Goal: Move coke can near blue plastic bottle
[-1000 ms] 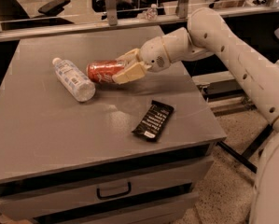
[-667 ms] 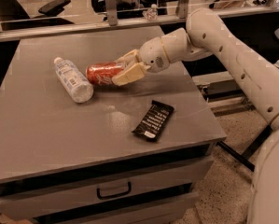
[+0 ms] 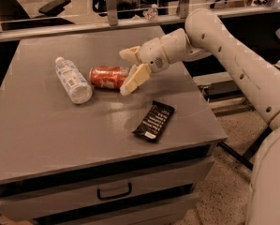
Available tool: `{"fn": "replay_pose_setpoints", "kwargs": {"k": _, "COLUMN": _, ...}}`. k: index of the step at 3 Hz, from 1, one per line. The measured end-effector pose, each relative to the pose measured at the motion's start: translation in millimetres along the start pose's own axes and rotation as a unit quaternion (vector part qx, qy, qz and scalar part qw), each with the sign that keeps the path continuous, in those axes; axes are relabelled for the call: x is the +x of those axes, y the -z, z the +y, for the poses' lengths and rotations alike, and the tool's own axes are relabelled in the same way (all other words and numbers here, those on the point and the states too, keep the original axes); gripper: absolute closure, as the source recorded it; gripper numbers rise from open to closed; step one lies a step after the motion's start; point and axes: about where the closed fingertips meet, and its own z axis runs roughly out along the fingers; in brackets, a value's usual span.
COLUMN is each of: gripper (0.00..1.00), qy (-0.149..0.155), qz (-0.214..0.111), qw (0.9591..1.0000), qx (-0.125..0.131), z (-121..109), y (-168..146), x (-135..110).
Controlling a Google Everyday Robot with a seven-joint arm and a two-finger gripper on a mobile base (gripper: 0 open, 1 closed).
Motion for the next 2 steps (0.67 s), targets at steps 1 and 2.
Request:
{"fn": "replay_pose_setpoints", "kwargs": {"k": 1, "gripper": 0.00, "qy": 0.001, "qz": 0.000, "qw": 1.0000, "qx": 0.001, "z": -0.4, "y": -0.1, "x": 0.0}}
{"fn": "replay_pose_setpoints", "kwargs": {"k": 2, "gripper": 0.00, "qy": 0.001, "qz": 0.000, "qw": 1.0000, "qx": 0.004, "z": -1.1, "y": 0.3, "x": -0.1}}
